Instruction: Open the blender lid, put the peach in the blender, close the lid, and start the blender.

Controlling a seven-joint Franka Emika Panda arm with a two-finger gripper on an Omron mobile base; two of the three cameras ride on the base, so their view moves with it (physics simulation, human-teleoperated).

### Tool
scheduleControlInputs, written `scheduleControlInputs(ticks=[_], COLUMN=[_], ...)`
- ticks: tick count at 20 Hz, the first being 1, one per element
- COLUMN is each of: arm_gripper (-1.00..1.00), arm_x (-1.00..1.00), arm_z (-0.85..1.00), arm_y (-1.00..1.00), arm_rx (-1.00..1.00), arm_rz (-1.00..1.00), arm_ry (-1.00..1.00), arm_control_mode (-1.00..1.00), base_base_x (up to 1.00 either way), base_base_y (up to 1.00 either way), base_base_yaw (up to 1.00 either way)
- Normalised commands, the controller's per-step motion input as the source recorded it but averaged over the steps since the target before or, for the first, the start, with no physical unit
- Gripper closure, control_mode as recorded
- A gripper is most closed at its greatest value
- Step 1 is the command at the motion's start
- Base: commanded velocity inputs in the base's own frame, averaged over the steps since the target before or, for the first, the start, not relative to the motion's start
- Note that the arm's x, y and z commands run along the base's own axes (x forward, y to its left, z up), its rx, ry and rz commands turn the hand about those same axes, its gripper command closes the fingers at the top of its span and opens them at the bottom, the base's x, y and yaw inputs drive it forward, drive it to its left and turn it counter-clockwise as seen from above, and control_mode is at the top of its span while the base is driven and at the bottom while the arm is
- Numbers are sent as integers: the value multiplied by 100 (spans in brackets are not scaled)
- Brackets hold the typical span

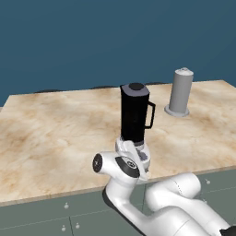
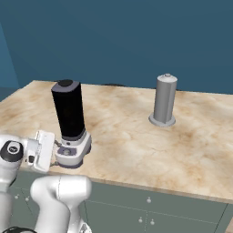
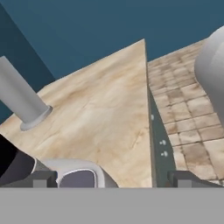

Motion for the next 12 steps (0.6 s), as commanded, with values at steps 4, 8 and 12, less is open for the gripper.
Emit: scheduleControlInputs(ticks=[4, 8, 12], arm_gripper=[-100, -100, -100], arm_x=[5, 16, 13], arm_z=[0, -6, -11], arm_y=[-3, -1, -3], arm_rx=[0, 0, 0], arm_rz=[12, 11, 11], arm_ry=[-4, -1, -1], arm_control_mode=[-100, -100, -100], base_base_x=[0, 0, 0], base_base_y=[0, 0, 0], base_base_yaw=[0, 0, 0])
